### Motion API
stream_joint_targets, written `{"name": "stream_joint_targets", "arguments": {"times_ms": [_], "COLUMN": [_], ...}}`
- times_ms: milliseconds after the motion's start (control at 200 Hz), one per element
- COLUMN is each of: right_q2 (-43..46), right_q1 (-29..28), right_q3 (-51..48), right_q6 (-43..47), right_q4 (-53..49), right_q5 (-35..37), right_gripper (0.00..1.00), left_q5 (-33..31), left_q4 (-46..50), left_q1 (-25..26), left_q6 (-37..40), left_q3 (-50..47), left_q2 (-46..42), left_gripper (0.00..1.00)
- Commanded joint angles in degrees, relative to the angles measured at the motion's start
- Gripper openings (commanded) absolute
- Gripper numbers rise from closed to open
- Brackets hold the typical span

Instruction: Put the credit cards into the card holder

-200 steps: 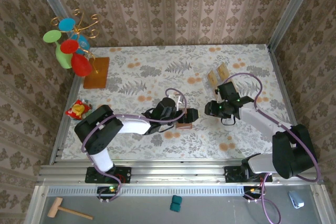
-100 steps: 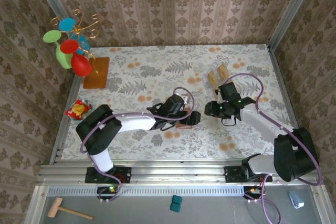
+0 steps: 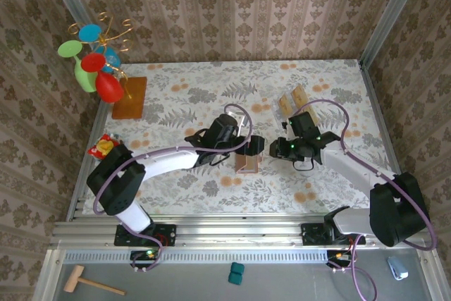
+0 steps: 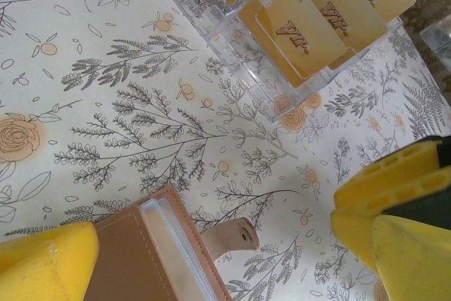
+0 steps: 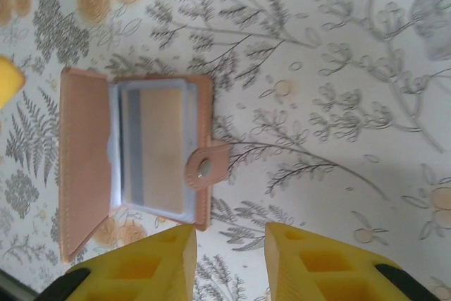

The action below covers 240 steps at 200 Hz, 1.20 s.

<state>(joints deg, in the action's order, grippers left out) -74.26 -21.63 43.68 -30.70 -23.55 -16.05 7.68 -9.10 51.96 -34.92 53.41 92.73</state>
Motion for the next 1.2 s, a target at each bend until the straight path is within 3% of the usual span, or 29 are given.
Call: {"name": "stream_joint_targets", "arguments": {"times_ms": [0, 380, 880, 1195], "right_q2": [1.1, 5.2, 14.0, 16.0], "right_q1": [-1.1, -6.0, -6.2, -6.1], "right_q3": [0.0, -3.4, -7.6, -10.0], "right_q6": [-2.3, -6.0, -7.6, -8.2], "right_q4": [1.6, 5.1, 3.7, 4.0], "right_q5": [-1.3, -1.1, 0.8, 0.8], "right_gripper": [0.31, 0.22, 0.14, 0.14], "left_q5": [2.1, 3.0, 7.0, 1.2], "left_q4": [-2.8, -7.7, -15.3, -16.4], "left_q1": [0.1, -2.4, 1.7, 3.8], "left_q6": [-1.5, -4.8, -11.5, -13.8], "left_q3": [-1.9, -4.9, 0.9, -0.6], "left_q2": [-0.2, -0.8, 10.4, 15.5], "left_gripper": [1.0, 1.0, 1.0, 1.0]}}
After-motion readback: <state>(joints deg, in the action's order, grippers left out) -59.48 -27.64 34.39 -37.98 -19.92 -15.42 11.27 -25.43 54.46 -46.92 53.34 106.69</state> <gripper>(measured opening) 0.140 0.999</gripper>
